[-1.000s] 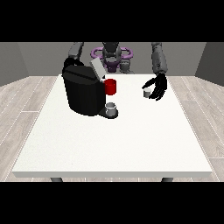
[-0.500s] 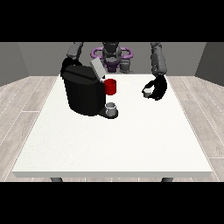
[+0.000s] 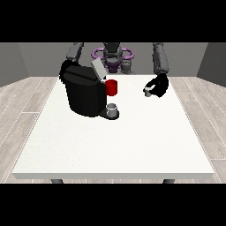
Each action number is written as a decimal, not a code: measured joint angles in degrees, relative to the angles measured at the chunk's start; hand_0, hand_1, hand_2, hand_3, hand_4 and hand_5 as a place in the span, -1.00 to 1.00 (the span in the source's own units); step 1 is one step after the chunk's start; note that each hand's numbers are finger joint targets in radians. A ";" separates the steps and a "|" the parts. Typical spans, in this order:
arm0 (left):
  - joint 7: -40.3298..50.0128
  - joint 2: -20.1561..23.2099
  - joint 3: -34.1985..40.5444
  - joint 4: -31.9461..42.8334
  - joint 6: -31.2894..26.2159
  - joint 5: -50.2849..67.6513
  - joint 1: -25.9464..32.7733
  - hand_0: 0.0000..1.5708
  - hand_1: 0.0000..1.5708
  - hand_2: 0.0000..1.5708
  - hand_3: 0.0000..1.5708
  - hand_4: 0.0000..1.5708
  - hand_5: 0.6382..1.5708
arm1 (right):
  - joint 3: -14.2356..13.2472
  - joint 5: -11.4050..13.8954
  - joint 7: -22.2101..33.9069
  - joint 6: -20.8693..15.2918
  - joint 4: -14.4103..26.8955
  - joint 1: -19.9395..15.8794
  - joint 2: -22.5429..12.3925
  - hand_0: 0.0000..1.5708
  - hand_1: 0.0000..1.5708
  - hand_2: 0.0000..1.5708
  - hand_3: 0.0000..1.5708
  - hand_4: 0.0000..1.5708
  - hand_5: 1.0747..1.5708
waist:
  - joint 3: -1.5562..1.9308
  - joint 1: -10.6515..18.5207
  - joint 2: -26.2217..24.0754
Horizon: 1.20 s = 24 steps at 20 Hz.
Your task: Insert the coffee pod into the coffee machine and close the lid
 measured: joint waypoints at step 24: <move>8.70 2.48 3.23 -5.66 -12.98 0.57 -19.65 0.59 0.59 0.65 0.58 -0.34 1.00 | 3.69 0.04 -0.65 0.48 2.41 -2.43 1.77 -1.00 -1.00 -1.00 -1.00 -0.36 1.00 | -0.02 -5.35 -1.52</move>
